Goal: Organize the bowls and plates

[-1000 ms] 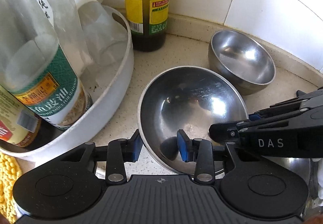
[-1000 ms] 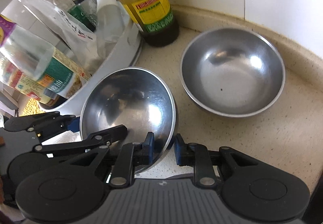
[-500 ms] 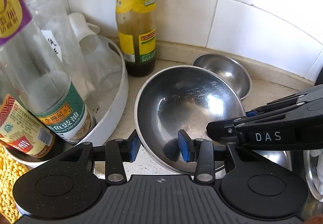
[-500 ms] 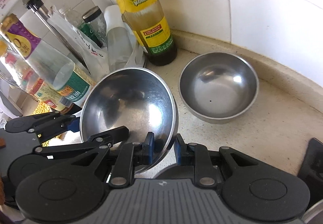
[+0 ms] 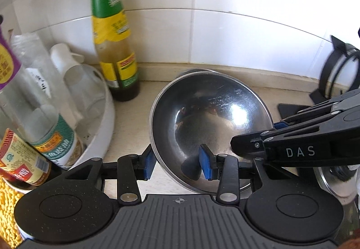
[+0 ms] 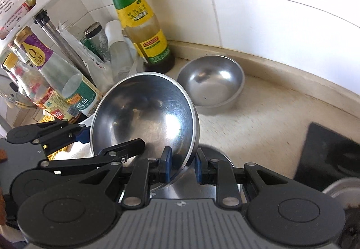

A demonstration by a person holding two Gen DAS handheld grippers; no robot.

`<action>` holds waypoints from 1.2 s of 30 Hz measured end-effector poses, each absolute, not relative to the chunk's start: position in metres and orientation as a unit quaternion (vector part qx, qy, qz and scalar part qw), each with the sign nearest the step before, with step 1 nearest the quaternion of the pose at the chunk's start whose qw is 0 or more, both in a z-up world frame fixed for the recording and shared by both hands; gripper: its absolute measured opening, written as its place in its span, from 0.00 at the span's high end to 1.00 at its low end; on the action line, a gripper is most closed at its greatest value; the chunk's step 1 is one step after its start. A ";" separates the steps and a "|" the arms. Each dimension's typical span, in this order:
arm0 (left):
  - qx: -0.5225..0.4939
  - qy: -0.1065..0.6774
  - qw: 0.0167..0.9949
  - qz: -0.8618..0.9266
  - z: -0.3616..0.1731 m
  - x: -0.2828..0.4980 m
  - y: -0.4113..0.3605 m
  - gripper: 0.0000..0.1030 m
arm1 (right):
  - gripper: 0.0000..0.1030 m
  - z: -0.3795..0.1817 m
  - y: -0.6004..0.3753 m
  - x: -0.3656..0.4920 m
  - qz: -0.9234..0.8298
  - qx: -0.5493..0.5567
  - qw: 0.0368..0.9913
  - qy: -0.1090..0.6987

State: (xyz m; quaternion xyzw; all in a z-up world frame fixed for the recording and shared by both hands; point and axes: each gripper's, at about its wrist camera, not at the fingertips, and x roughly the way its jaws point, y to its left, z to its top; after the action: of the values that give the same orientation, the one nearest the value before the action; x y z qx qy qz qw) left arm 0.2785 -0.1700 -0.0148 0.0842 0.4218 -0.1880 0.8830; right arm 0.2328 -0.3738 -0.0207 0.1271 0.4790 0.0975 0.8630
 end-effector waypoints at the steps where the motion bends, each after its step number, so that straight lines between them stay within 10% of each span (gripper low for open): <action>1: 0.087 0.421 0.882 -0.193 -0.014 0.276 -0.172 0.53 | 0.75 -0.020 -0.375 0.229 0.094 0.128 0.863 0.479; 36: 0.137 0.448 0.845 -0.260 -0.047 0.254 -0.210 0.48 | 0.74 -0.052 -0.397 0.200 0.052 0.153 0.840 0.519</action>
State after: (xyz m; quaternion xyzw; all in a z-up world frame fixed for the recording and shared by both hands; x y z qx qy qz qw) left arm 0.2536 -0.2097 -0.0468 0.1365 0.4476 -0.2599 0.8447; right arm 0.2004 -0.3972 -0.0521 0.1529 0.5187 0.0518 0.8396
